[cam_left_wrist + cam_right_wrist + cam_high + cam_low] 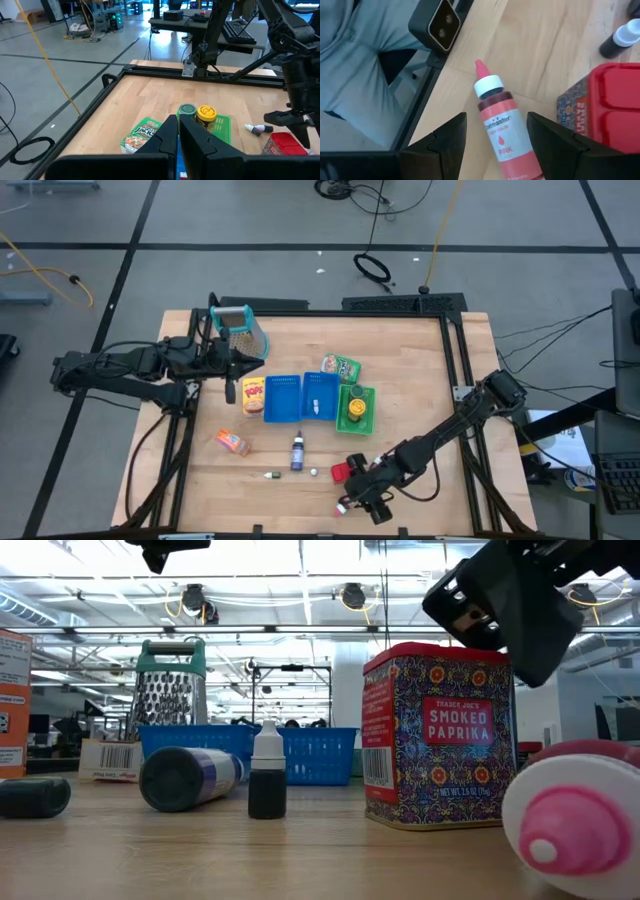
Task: Pick & Place Kitchen Items
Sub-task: Put the red seasoning can into the green bin
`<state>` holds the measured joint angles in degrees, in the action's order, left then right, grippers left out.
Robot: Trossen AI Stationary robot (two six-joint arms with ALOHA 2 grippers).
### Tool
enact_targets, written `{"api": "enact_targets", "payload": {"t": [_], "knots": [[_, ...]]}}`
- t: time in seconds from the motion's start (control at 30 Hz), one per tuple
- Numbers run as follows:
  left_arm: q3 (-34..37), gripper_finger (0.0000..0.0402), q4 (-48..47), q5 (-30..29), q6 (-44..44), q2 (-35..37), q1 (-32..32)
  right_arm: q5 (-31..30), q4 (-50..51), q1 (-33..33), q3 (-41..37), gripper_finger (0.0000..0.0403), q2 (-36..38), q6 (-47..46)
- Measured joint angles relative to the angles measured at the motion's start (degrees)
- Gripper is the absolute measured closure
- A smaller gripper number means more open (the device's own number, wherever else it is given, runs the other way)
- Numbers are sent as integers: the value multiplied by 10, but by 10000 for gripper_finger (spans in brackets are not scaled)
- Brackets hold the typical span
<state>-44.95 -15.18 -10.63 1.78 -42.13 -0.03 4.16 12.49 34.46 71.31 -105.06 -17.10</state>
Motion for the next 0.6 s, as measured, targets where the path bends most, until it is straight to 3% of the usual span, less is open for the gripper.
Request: {"api": "enact_targets", "payload": {"t": [0.6], "knots": [[0,380,0,0,0,0,0,-40,1,-10,24,202,6,58]]}}
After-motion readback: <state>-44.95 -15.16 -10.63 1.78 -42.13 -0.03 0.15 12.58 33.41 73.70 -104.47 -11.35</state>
